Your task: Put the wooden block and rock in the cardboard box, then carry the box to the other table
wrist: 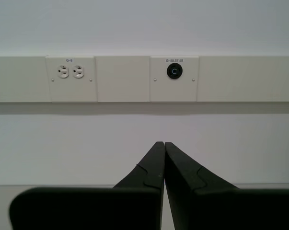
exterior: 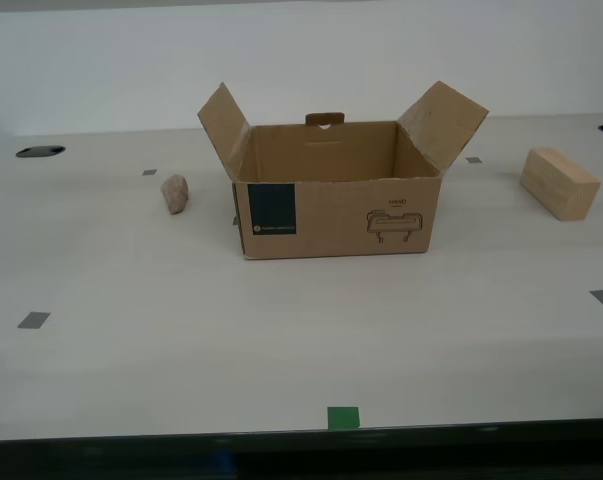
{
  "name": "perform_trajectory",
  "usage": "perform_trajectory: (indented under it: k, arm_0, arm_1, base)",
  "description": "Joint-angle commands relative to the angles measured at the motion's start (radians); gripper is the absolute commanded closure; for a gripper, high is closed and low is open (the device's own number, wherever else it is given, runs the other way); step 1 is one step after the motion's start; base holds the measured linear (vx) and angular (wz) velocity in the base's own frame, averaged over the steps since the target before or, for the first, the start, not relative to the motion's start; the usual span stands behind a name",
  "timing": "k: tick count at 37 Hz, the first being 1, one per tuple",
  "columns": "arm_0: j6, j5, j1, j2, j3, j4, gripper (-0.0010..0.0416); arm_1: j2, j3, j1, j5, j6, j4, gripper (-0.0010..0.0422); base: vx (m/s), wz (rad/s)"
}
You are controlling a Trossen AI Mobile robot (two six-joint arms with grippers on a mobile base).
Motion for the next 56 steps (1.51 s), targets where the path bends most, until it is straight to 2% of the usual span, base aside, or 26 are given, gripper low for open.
perform_trajectory:
  k: [1, 56]
  arm_0:
    - [0.0, 0.0, 0.0, 0.0, 0.001, 0.003, 0.0406]
    - [0.0, 0.0, 0.0, -0.01, 0.001, 0.001, 0.0405]
  arm_1:
    - [0.0, 0.0, 0.0, 0.005, 0.002, 0.006, 0.0412]
    - [-0.005, 0.0, 0.0, 0.005, 0.002, 0.006, 0.0412]
  base:
    - [0.0, 0.0]
    - [0.0, 0.0]
